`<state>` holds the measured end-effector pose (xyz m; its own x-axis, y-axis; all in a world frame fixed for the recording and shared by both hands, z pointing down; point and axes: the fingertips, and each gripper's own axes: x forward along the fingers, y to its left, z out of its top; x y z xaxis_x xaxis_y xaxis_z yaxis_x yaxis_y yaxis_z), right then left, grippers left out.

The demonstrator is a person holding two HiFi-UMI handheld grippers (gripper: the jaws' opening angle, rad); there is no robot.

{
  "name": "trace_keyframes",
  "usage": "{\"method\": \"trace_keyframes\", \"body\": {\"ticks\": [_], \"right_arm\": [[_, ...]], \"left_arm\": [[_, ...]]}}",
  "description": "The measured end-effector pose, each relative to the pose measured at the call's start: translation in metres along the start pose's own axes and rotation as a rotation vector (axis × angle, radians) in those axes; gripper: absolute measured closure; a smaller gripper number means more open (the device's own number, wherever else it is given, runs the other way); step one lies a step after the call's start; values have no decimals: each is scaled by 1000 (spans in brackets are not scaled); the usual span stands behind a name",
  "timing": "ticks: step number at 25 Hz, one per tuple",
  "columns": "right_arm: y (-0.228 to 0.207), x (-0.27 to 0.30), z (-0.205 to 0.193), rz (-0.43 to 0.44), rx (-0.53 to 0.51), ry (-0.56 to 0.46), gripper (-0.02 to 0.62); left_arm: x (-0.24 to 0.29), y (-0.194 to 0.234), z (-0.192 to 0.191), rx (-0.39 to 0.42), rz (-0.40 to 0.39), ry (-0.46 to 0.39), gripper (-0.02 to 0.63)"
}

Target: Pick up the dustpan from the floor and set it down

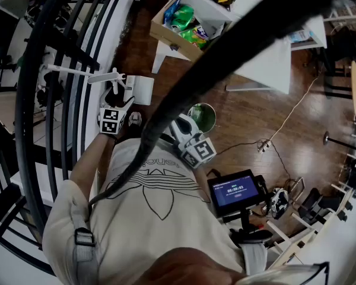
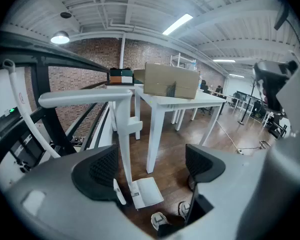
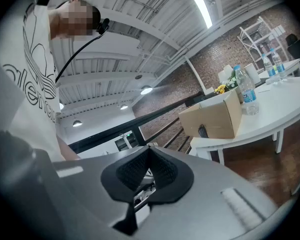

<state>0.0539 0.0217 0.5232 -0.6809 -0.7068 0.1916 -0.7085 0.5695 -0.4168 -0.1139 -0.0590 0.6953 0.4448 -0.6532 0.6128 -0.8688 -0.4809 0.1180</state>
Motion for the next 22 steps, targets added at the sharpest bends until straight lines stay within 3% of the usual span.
{"method": "trace_keyframes", "body": {"ticks": [5, 12, 13, 14, 15, 18, 22], "right_arm": [[14, 3, -24, 16, 12, 88, 594], [19, -1, -71, -21, 75, 184, 593], [18, -2, -75, -29, 82, 187, 592], [18, -2, -78, -38, 89, 187, 593], [17, -3, -80, -46, 95, 186, 593], [16, -5, -79, -58, 95, 167, 592], [12, -4, -59, -52, 66, 104, 594]], "left_arm": [[31, 44, 7, 14, 49, -14, 163], [89, 69, 19, 56, 40, -94, 195], [93, 73, 21, 67, 61, -101, 286], [95, 77, 23, 73, 84, -99, 519], [96, 80, 24, 66, 99, -89, 546], [91, 76, 29, 17, 87, -48, 545], [57, 49, 57, 46, 54, -71, 543]]}}
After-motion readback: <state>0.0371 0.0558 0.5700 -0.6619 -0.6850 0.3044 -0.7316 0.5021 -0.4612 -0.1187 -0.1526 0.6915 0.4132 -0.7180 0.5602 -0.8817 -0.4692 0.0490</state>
